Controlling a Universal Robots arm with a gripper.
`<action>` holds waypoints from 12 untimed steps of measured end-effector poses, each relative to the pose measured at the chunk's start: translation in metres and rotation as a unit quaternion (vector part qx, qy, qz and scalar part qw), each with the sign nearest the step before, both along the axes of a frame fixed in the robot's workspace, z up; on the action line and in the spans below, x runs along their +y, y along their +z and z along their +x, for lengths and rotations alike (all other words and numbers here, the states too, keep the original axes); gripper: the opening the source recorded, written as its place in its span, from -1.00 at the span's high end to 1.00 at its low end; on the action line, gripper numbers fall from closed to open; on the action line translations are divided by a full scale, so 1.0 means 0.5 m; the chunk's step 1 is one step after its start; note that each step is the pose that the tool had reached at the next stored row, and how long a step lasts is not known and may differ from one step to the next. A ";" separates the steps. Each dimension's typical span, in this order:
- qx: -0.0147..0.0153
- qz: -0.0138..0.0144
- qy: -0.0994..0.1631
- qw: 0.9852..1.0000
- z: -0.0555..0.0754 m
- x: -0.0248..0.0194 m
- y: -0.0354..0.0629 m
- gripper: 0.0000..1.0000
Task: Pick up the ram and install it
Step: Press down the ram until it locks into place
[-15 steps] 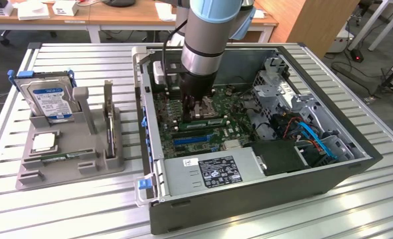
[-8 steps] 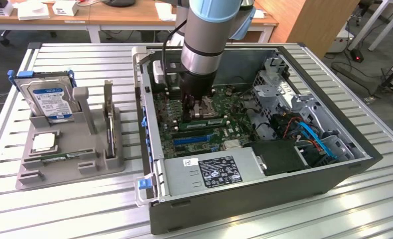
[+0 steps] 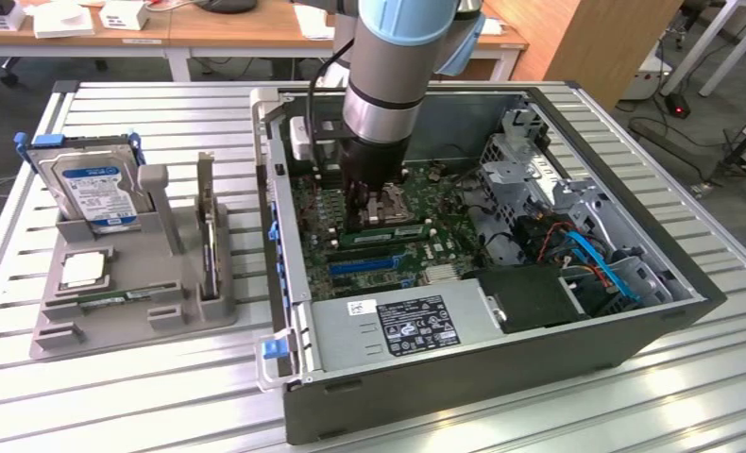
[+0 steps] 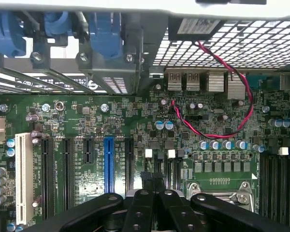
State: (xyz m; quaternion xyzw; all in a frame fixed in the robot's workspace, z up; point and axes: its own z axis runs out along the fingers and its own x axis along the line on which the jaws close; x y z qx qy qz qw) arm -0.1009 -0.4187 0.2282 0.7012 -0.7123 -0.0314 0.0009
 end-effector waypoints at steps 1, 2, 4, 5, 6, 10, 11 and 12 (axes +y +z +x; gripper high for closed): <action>0.000 0.000 0.000 1.000 0.000 0.0000 0.000 0.81; 0.000 0.000 0.000 1.000 0.000 0.0000 0.000 0.81; 0.000 0.000 0.000 1.000 0.000 0.0001 -0.003 0.81; 0.000 0.000 0.000 1.000 0.000 0.0000 -0.004 0.81; 0.000 0.000 0.000 1.000 0.000 0.0000 -0.004 0.81; 0.000 0.000 0.000 1.000 0.000 0.0001 -0.005 0.81; 0.000 0.000 0.000 1.000 0.000 0.0001 -0.006 0.81; 0.000 0.000 0.000 1.000 0.000 0.0000 -0.007 0.81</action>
